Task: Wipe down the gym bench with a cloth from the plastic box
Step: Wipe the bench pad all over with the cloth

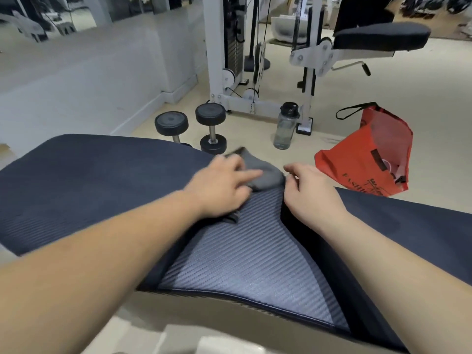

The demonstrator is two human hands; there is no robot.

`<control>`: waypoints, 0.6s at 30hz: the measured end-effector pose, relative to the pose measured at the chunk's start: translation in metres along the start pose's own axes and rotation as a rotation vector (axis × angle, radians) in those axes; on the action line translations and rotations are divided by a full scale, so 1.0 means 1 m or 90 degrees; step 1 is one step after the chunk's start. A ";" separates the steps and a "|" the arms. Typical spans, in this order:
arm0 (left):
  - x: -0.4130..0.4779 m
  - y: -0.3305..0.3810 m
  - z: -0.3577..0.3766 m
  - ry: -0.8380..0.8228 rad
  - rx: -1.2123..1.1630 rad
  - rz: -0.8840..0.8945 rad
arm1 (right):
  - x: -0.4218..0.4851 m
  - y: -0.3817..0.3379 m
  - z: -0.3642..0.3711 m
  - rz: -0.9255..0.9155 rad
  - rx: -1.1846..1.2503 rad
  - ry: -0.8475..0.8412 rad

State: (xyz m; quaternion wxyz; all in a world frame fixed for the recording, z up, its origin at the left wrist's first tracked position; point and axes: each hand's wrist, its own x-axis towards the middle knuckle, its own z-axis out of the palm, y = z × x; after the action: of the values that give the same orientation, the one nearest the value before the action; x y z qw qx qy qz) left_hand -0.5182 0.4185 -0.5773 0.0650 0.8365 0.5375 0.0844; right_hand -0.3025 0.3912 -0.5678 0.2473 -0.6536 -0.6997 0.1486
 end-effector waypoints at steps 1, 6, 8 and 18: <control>-0.004 -0.025 -0.004 0.008 0.022 -0.083 | 0.001 -0.004 0.003 -0.015 -0.008 -0.017; -0.058 -0.088 -0.022 0.082 0.051 -0.486 | 0.000 -0.035 0.021 -0.076 -0.040 -0.104; -0.081 -0.064 -0.020 0.077 0.065 -0.458 | 0.002 -0.054 0.029 -0.105 -0.057 -0.118; -0.203 -0.128 -0.040 0.069 0.038 -0.184 | -0.019 -0.144 0.062 -0.171 -0.035 -0.179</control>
State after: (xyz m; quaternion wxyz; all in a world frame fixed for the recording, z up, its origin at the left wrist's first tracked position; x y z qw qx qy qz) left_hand -0.7232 0.2877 -0.5780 0.0229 0.7462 0.6573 0.1030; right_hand -0.4566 0.3649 -0.5459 0.1468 -0.5339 -0.8120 0.1846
